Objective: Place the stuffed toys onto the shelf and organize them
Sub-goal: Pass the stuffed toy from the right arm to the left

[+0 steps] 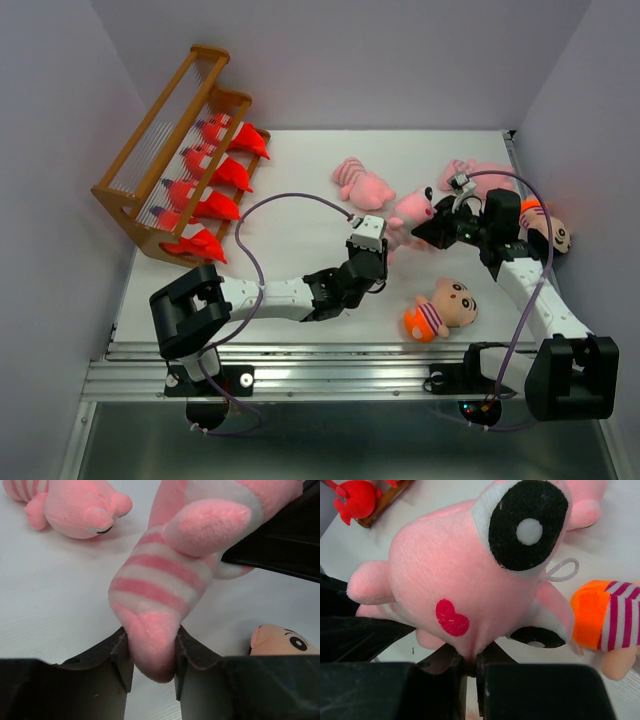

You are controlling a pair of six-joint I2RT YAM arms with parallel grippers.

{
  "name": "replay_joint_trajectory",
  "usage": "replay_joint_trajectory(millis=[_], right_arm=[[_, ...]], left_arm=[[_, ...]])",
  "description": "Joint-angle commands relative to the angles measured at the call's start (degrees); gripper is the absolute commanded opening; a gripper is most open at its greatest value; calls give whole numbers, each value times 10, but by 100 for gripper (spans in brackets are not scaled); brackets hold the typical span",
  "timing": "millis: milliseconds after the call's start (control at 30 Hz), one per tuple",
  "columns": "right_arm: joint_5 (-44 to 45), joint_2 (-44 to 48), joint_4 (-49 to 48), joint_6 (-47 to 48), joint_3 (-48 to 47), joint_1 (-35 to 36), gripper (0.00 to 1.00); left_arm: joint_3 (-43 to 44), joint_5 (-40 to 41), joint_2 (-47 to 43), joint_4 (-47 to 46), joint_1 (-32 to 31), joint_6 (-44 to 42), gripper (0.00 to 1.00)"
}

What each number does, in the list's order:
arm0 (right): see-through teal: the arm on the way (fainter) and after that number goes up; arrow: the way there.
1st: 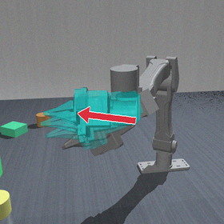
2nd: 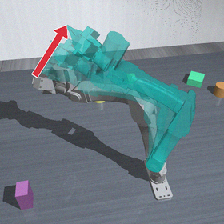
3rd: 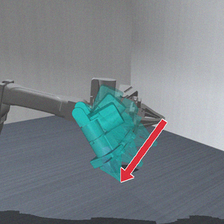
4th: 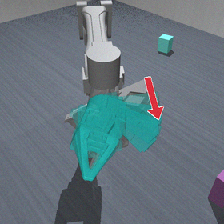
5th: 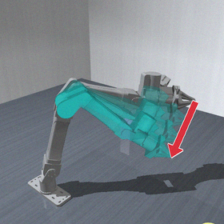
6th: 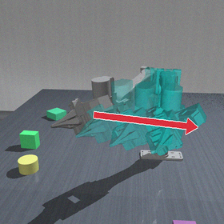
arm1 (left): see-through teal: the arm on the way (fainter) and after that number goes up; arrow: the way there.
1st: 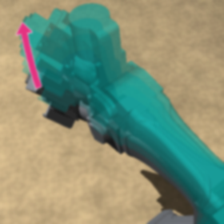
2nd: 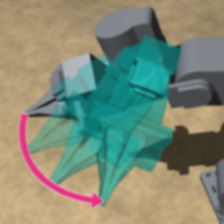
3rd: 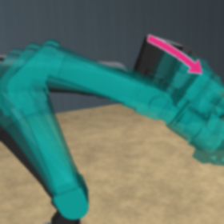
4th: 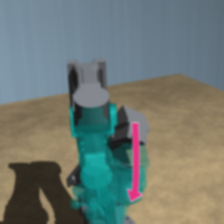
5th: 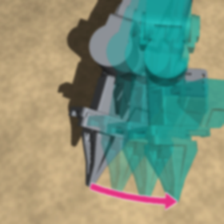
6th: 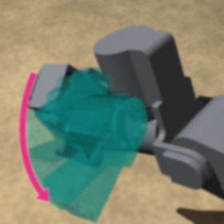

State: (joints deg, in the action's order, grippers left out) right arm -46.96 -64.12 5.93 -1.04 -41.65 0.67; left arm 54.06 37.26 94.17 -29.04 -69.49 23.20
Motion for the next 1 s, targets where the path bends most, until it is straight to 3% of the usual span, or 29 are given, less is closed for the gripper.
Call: replay_joint_trajectory(millis=[0,67,167,267,333,367,400,500,533,667,833,967], right_arm=[[-25,2,-22,-9,-27,-5,1],[-26,2,-22,-9,-27,-5,1],[-29,2,-22,-10,-28,-5,1],[-31,3,-22,-9,-29,-5,1],[-32,5,-22,-8,-29,-5,7],[-31,7,-22,-7,-30,-5,13],[-30,8,-22,-8,-30,-5,39],[-13,17,-22,-6,-31,-5,92],[-7,21,-22,-4,-31,-10,100],[13,36,-22,-4,-32,-17,100],[39,53,-22,-9,-31,-29,100],[44,56,-22,-13,-31,-30,100]], left_arm=[[4,33,-7,-74,1,-10,37],[6,33,-9,-84,1,-14,27],[9,35,-12,-93,1,-16,2],[7,35,-17,-95,1,-12,0],[3,34,-21,-95,1,-9,0],[-3,37,-28,-95,2,0,0],[-7,40,-34,-94,4,5,0],[-29,62,-59,-93,12,37,0],[-43,77,-75,-89,16,47,0],[-58,115,-111,-57,33,93,0],[-27,198,-138,71,66,166,0],[41,242,-134,181,131,235,0]])
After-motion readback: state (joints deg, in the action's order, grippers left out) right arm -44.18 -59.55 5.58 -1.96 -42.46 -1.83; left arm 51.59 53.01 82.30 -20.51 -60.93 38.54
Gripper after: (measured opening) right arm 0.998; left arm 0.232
